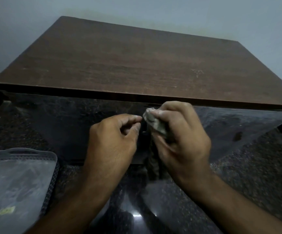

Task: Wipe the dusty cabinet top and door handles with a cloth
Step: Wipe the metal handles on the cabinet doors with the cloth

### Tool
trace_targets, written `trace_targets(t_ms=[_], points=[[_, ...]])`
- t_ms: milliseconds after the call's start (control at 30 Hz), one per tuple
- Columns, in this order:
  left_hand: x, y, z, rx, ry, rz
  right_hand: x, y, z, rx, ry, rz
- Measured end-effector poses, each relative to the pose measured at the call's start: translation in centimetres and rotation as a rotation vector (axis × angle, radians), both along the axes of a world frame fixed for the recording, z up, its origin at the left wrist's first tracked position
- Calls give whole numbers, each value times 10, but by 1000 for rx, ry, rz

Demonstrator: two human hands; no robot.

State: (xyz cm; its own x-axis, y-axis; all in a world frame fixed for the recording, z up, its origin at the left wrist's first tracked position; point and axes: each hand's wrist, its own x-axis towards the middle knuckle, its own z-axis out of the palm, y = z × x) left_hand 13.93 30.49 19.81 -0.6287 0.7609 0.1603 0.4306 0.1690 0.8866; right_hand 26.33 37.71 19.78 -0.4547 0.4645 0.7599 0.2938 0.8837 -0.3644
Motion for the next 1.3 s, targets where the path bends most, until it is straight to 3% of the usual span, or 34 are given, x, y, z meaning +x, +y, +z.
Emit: trace_targets(t_ms=[100, 300, 500, 733, 933, 1167, 1300], points=[[1, -1, 1, -3, 9, 4, -8, 12, -16, 153, -153, -33], [-2, -3, 3, -28, -17, 25, 2, 9, -38, 137, -337, 37], [7, 1, 6, -7, 16, 28, -11, 19, -24, 103, -167, -52], [2, -1, 3, -37, 8, 15, 6, 12, -42, 154, -337, 34], [5, 4, 4, -16, 2, 34, -7, 21, -28, 133, -156, -17], [4, 7, 3, 2, -14, 50, 16, 15, -58, 158, -501, 106], [5, 12, 3, 42, -41, 81, 14, 18, -40, 162, -314, 22]])
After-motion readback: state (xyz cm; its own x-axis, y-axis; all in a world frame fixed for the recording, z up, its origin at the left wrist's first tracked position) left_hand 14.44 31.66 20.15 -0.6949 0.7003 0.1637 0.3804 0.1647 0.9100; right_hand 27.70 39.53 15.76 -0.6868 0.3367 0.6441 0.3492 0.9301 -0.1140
